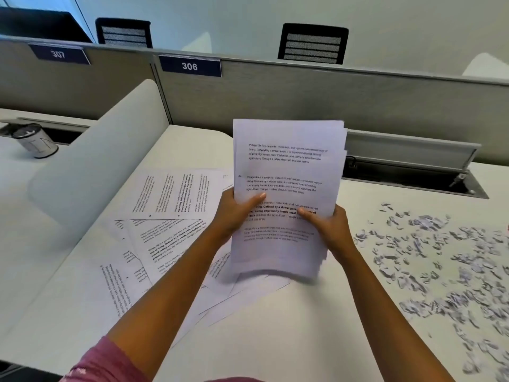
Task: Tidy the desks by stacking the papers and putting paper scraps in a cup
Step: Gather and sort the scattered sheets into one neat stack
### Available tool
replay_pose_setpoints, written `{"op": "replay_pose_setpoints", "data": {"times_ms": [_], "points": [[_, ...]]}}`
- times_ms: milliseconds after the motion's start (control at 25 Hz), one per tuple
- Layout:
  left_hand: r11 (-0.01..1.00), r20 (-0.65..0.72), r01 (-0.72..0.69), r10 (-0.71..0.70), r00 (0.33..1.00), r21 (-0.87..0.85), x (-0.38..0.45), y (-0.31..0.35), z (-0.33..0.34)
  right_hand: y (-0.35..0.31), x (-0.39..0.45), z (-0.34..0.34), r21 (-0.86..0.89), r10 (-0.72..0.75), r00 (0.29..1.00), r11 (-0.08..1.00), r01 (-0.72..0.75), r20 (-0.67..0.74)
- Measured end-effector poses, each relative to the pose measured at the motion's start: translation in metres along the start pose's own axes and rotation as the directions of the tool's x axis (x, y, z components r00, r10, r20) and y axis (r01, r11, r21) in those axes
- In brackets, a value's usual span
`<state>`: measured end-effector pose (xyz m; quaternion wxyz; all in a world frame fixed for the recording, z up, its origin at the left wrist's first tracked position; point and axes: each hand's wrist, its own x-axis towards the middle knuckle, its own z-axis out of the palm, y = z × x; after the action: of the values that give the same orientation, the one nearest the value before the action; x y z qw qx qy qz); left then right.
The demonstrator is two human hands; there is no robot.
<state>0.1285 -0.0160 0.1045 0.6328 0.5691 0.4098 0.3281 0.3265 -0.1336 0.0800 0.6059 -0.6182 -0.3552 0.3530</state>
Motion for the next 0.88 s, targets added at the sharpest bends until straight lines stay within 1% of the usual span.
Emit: {"op": "replay_pose_setpoints", "data": {"times_ms": [120, 200, 240, 440, 520, 640, 760, 880], "points": [[0.988, -0.047, -0.141, 0.144, 0.989, 0.062, -0.005, 0.019, -0.001, -0.013, 0.008, 0.009, -0.011, -0.121, 0.993, 0.993, 0.121, -0.014], [0.977, -0.077, -0.193, 0.2, 0.977, 0.088, -0.007, 0.024, -0.003, -0.02, 0.011, 0.015, -0.05, -0.194, 0.981, 0.98, 0.194, -0.005], [0.974, -0.084, -0.208, 0.216, 0.973, 0.091, -0.008, 0.025, -0.005, -0.023, 0.011, 0.018, -0.046, -0.205, 0.979, 0.978, 0.204, -0.004], [0.97, -0.088, -0.235, 0.241, 0.967, 0.069, -0.013, 0.023, -0.012, -0.022, 0.007, 0.02, 0.015, -0.183, 0.983, 0.983, 0.183, 0.007], [0.971, -0.082, -0.227, 0.233, 0.969, 0.075, -0.016, 0.016, -0.009, -0.016, 0.004, 0.019, 0.057, -0.153, 0.988, 0.987, 0.153, 0.001], [0.978, -0.098, -0.202, 0.206, 0.974, 0.044, -0.021, 0.007, -0.003, -0.012, 0.0, 0.02, 0.069, -0.128, 0.992, 0.989, 0.129, -0.018], [0.975, -0.123, -0.222, 0.224, 0.967, 0.033, -0.021, 0.015, -0.002, -0.023, 0.001, 0.024, 0.08, -0.154, 0.987, 0.984, 0.157, -0.047], [0.963, -0.125, -0.263, 0.269, 0.955, 0.066, -0.017, 0.03, -0.007, -0.042, 0.005, 0.025, 0.038, -0.197, 0.98, 0.979, 0.198, -0.031]]}}
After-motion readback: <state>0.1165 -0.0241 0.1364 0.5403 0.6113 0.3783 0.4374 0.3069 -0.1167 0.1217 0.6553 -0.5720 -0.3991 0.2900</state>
